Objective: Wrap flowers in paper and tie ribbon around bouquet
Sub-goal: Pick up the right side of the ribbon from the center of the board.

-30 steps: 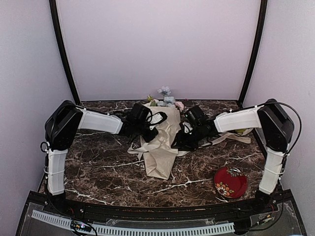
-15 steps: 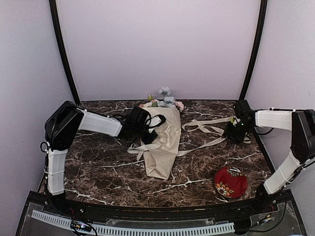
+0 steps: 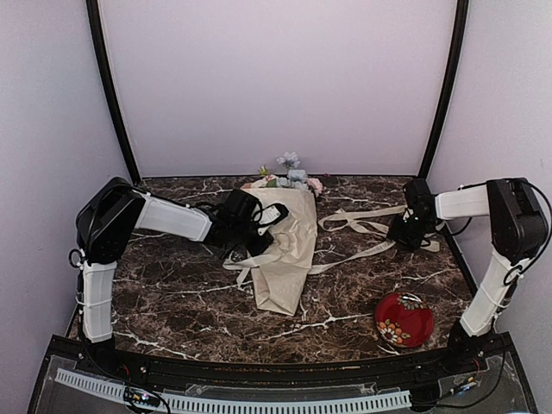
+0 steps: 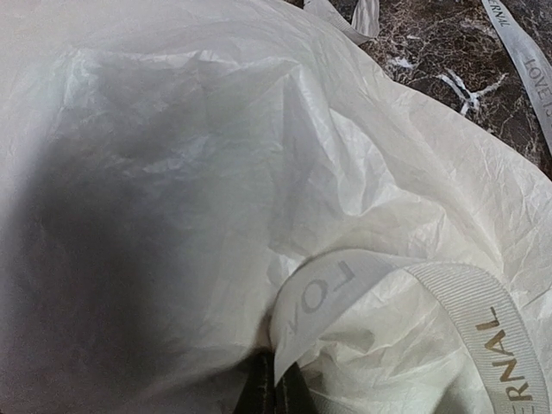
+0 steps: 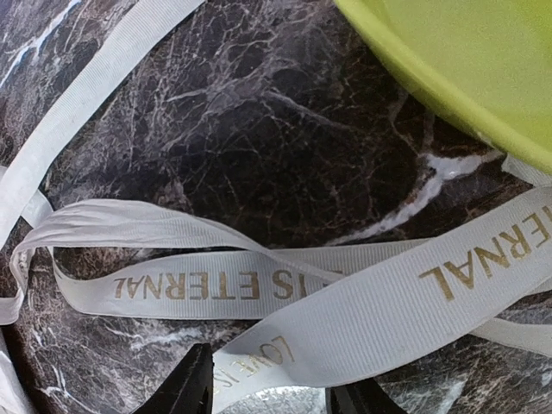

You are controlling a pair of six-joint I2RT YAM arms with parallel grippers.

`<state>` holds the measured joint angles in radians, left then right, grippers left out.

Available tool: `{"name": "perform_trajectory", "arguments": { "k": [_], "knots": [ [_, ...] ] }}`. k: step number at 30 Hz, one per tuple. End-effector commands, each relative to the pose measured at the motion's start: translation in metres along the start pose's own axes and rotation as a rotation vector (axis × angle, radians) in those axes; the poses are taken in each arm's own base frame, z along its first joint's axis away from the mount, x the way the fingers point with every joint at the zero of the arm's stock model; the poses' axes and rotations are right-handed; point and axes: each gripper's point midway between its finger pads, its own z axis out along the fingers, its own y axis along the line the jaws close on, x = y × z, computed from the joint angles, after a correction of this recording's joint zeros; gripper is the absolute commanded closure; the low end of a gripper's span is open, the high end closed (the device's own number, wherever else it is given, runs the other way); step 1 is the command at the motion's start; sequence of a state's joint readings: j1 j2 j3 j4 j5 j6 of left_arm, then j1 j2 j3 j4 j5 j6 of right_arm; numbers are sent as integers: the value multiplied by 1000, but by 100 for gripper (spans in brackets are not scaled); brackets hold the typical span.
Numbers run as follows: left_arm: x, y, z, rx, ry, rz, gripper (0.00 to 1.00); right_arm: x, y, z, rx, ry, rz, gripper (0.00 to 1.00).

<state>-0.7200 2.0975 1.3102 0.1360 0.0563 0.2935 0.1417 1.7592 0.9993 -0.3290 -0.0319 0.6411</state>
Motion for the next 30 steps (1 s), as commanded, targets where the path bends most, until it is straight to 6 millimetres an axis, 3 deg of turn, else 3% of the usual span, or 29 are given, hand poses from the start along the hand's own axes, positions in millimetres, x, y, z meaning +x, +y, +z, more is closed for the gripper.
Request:
{"name": "perform_trajectory", "arguments": {
  "k": [1, 6, 12, 16, 19, 22, 27, 30],
  "knots": [
    [20, -4, -10, 18, 76, -1, 100, -6, 4, 7, -18, -13, 7, 58],
    [22, -2, -12, 12, 81, 0, 100, -13, 2, 2, 3, -38, 1, 100],
    [21, -2, -15, 9, 69, -2, 100, -31, 4, -48, 7, -162, -37, 100],
    [19, -2, -15, 17, 56, -8, 100, -39, 28, -103, -32, -278, -162, 100],
    [20, -1, -15, 20, 55, -13, 100, -36, 67, -145, -102, -367, -322, 100],
    [23, 0, -15, 20, 58, -19, 100, -29, 122, -196, -250, -484, -493, 100],
    [25, 5, -18, 27, 44, -63, 100, 32, 245, -265, -659, -566, -817, 100],
    [21, 7, -23, 39, 13, -88, 100, 69, 308, -268, -852, -521, -946, 100]
  ]
}}
